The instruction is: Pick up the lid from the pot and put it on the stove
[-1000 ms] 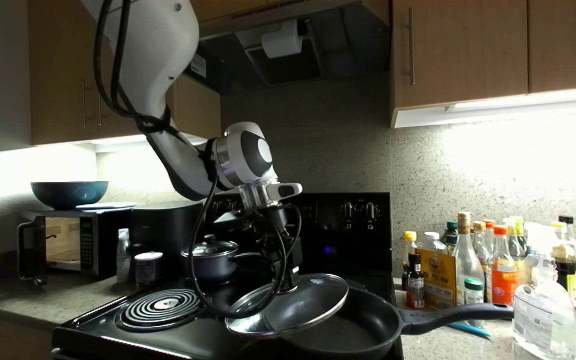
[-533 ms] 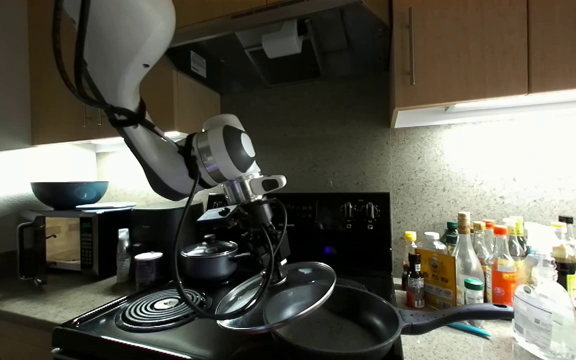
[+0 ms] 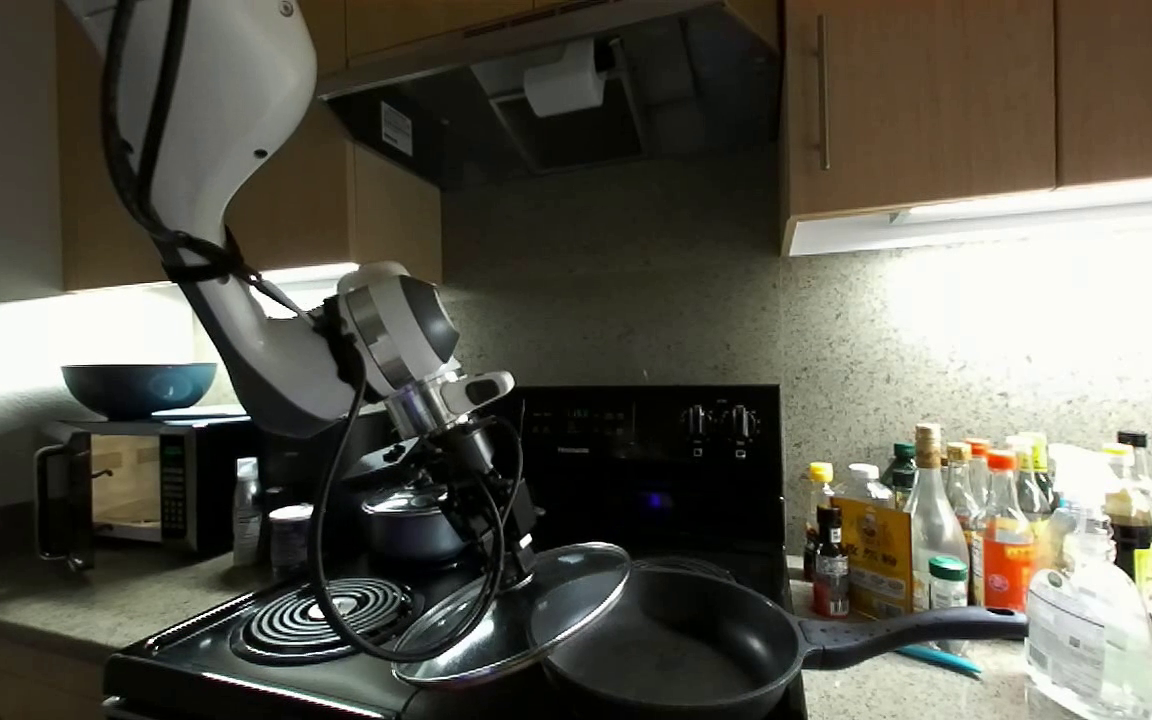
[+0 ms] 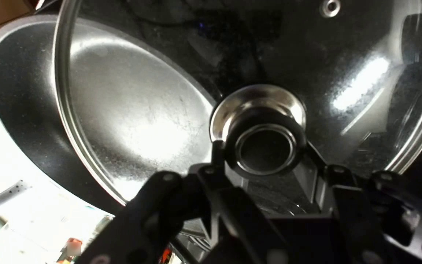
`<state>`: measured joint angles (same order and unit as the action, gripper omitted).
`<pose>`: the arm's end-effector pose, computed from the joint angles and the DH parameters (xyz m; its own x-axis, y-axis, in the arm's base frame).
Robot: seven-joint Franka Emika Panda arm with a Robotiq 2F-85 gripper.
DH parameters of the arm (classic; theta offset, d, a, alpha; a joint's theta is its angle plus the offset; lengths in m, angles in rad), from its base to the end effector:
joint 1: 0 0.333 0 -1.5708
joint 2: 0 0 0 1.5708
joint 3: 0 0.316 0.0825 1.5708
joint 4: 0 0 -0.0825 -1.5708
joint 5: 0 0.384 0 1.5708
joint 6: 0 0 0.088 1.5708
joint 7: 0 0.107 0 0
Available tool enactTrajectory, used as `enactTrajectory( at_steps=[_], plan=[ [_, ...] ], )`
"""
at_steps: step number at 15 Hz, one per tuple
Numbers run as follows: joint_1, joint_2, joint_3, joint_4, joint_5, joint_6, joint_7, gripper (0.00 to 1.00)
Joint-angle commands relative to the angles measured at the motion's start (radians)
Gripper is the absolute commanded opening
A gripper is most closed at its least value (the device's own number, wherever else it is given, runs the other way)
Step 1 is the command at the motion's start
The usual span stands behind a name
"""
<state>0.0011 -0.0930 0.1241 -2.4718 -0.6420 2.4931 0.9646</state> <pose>0.4725 0.0626 0.3373 0.8976 -0.2728 0.3463 -0.3665 -0.8983 0.2422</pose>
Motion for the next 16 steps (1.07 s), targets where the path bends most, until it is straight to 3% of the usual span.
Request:
enactTrajectory(
  at_steps=[1, 2, 3, 11, 16],
  plan=[
    [0.007, 0.001, -0.013, 0.001, 0.002, -0.002, -0.002, 0.49],
    [0.007, 0.002, -0.016, 0.001, 0.002, -0.002, -0.002, 0.49],
    [0.007, 0.002, -0.017, 0.001, 0.002, -0.002, -0.002, 0.24],
    [0.098, 0.003, 0.071, -0.002, -0.195, -0.067, 0.133, 0.24],
    [0.152, 0.035, 0.093, 0.012, -0.203, -0.093, 0.109, 0.24]
  ],
)
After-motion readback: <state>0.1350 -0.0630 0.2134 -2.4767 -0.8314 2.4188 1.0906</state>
